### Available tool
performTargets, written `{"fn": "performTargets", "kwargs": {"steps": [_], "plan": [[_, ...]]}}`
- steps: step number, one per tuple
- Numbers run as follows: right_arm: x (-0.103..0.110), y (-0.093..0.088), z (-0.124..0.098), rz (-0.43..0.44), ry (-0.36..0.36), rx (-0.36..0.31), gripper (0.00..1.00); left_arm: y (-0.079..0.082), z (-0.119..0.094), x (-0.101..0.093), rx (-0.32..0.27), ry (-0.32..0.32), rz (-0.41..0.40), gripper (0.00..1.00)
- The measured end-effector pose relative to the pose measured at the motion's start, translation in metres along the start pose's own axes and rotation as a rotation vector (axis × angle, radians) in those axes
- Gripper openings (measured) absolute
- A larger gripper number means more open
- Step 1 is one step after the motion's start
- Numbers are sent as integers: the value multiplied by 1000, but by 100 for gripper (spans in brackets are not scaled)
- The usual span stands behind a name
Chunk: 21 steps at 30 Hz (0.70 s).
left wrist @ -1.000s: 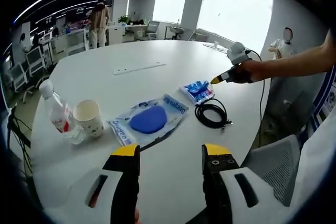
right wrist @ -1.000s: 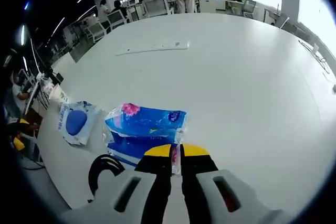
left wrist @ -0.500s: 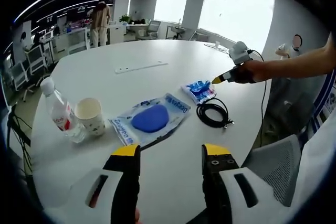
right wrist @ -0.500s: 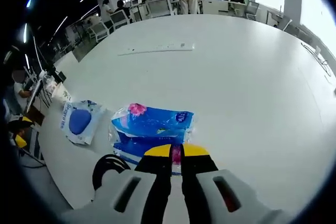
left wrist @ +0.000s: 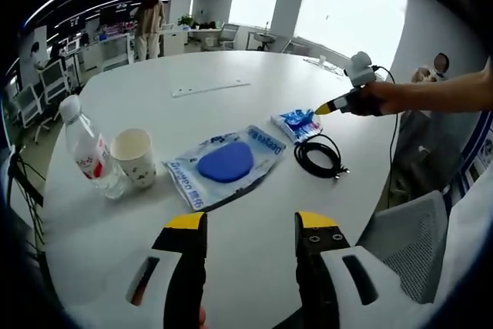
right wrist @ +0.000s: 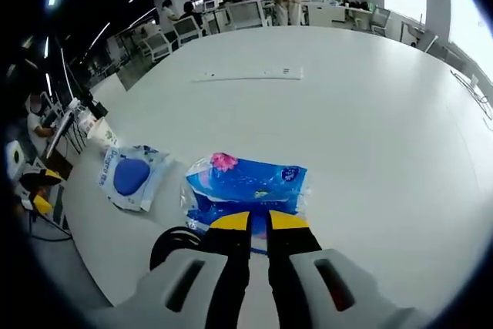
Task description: Arrange the tabletop items into an orderly group along one side of the table until the central work area is clear of visible clutter.
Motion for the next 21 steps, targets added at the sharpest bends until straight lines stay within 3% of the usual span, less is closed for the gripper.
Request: {"fn": "performTargets", "kwargs": {"steps": [14, 21], "plan": [[15, 5, 8, -49, 58, -11, 5, -8, 7, 6, 22, -6, -6, 45], [32, -5, 12, -90, 107, 6, 5, -9, 11, 12, 23, -2, -18, 45]]}}
Point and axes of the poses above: the point that each gripper's makers call its tool centre point, and the gripper's own axes: z roughly forward along the fingers, x roughly to its left, y roughly out of its top, the point moved 4 cm from there along -z, roughly backward along the fingers, and after that the axes turned 3 degrees about x, right-handed, at the moved point
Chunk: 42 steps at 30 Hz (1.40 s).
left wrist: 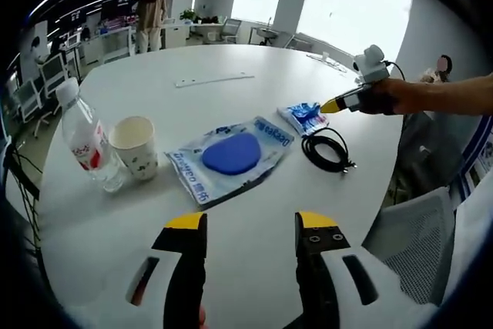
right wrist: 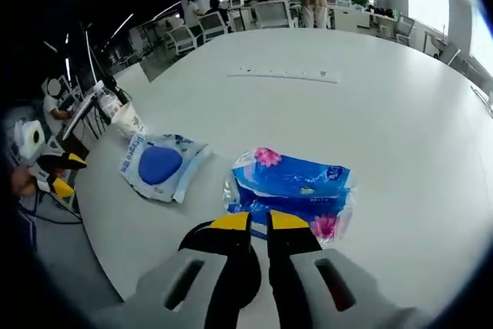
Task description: Arrange the tabletop items into an orderly group along one side of the table until the central work area is clear of visible clutter.
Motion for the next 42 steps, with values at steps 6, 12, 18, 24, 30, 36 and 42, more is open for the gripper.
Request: {"fn": "performTargets", "kwargs": {"steps": [6, 12, 18, 24, 30, 36, 42], "plan": [[14, 3, 0, -14, 26, -12, 5, 1, 5, 7, 1, 7, -8, 45], [37, 12, 2, -37, 72, -39, 6, 4, 12, 16, -5, 11, -40, 45], [62, 14, 11, -66, 121, -34, 9, 7, 18, 24, -9, 14, -66, 45], [78, 11, 18, -73, 161, -17, 13, 8, 25, 34, -22, 22, -113, 45], [85, 10, 25, -77, 179, -5, 15, 5, 29, 39, -17, 23, -128, 44], [88, 13, 31, -78, 184, 3, 15, 5, 35, 46, -12, 25, -140, 43], [91, 11, 39, -77, 188, 20, 14, 6, 43, 53, -10, 25, -160, 42]]}}
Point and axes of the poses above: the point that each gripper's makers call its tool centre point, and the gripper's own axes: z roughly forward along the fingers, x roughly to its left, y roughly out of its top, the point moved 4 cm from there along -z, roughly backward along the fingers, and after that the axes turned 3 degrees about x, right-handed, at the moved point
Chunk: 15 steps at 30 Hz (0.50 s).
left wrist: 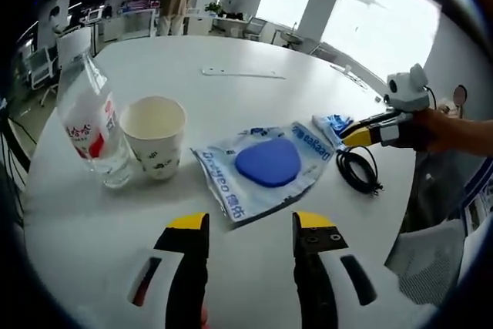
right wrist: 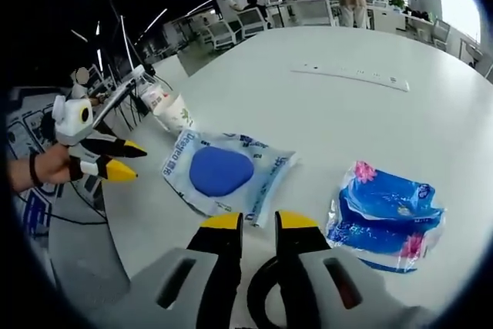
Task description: Arrange the tabletop items into an orderly group along one side of the table until the central work area is clear of visible clutter.
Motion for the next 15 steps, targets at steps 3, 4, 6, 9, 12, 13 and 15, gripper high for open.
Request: {"fn": "performTargets", "kwargs": {"steps": [3, 4, 6, 9, 12, 13, 15], "plan": [[-1, -1, 5, 1, -2, 9, 14, 0, 7, 4, 4, 2, -11, 42], [-1, -1, 6, 2, -3, 10, 14, 0, 8, 5, 4, 2, -16, 42], [-3, -2, 10, 10, -4, 14, 14, -2, 13, 8, 12, 5, -29, 41], [-3, -5, 13, 13, -3, 23, 14, -3, 18, 10, 22, 4, -27, 40], [-3, -8, 16, 13, -3, 33, 14, -6, 23, 12, 35, 6, -29, 39], [-3, -9, 17, 17, -4, 36, 14, -7, 25, 12, 40, 3, -36, 39], [-4, -9, 18, 23, -4, 39, 13, -8, 26, 12, 43, 2, -40, 38]]}}
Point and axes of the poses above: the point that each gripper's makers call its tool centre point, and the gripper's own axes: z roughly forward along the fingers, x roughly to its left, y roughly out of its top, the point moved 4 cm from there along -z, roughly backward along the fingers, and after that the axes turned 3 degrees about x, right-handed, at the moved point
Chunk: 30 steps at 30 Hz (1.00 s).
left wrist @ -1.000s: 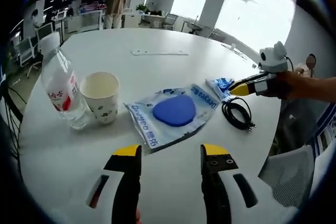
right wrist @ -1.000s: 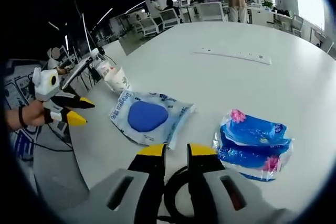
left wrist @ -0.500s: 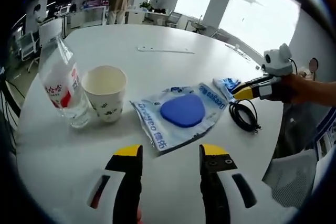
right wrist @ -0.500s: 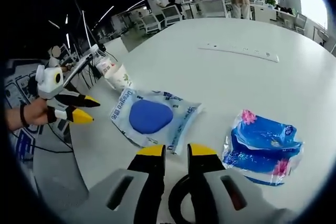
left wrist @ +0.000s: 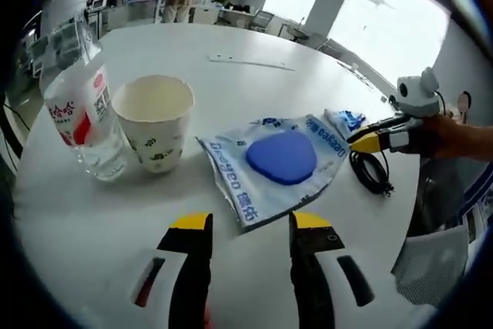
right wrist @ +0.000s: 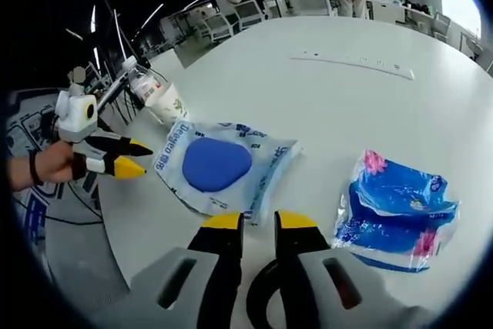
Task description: Arrange the tabletop items into an orderly group along one side of the table until the central work area is clear of visible clutter.
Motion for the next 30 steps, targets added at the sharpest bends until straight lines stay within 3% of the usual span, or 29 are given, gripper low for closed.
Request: {"fn": "performTargets", "kwargs": {"steps": [12, 21, 30], "plan": [[4, 1, 9, 10, 10, 12, 7, -5, 10, 1, 18, 13, -2, 23], [3, 0, 11, 25, 4, 25, 1, -5, 15, 3, 26, 53, -6, 4], [3, -1, 9, 53, 9, 13, 0, -3, 14, -1, 15, 37, -39, 0]]}}
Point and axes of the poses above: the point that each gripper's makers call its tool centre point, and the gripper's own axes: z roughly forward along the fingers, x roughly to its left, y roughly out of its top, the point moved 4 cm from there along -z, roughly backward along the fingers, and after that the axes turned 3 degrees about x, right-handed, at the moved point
